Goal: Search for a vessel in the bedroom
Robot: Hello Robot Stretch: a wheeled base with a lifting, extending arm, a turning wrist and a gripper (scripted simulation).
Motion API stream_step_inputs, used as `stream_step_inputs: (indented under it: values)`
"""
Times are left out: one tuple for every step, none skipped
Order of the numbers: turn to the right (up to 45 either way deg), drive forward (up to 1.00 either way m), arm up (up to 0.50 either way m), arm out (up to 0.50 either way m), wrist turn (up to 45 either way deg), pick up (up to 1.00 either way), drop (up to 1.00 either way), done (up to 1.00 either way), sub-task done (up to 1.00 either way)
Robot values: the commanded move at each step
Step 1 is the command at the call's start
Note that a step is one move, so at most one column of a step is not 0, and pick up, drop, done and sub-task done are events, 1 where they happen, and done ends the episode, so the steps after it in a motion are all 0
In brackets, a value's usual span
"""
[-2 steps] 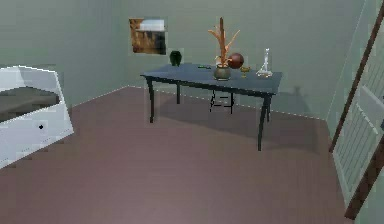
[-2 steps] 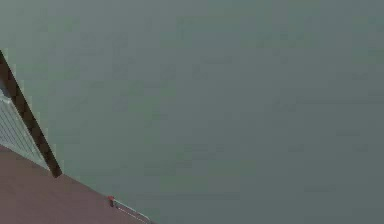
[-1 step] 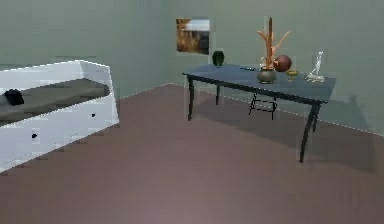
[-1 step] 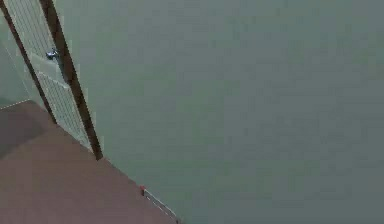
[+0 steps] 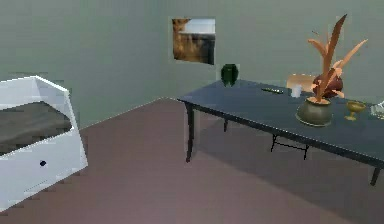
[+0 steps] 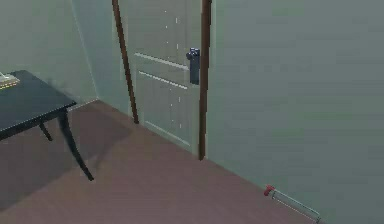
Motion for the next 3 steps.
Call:
stream_step_inputs:
  values:
    - [-3.0, 0.0, 0.0, 0.0, 0.0, 0.0, 0.0, 0.0, 0.0]
    - [0.0, 1.0, 0.0, 0.0, 0.0, 0.0, 0.0, 0.0, 0.0]
    - [24.0, 0.0, 0.0, 0.0, 0.0, 0.0, 0.0, 0.0, 0.0]
